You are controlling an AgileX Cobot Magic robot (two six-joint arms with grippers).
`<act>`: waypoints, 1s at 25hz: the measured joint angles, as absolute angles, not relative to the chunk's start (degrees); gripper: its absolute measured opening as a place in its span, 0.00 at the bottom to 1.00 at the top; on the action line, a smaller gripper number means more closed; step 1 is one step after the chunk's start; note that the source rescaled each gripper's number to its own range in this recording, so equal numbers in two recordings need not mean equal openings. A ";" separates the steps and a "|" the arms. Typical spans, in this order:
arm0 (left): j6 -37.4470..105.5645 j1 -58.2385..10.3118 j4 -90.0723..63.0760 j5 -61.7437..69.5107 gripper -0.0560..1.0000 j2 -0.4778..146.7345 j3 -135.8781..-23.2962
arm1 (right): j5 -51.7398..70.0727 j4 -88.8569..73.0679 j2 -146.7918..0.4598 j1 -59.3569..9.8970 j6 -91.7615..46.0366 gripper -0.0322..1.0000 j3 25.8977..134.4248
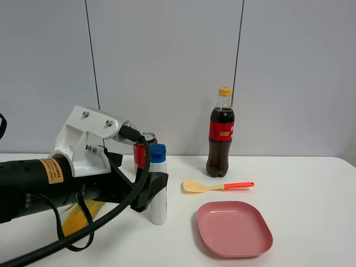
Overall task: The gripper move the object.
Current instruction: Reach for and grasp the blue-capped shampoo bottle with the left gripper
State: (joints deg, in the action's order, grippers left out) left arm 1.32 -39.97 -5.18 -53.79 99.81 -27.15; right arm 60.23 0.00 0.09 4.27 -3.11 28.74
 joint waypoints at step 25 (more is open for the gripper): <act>1.32 -39.97 -4.81 -50.60 1.00 111.01 -38.53 | 60.23 0.00 0.09 4.27 -3.11 1.00 28.74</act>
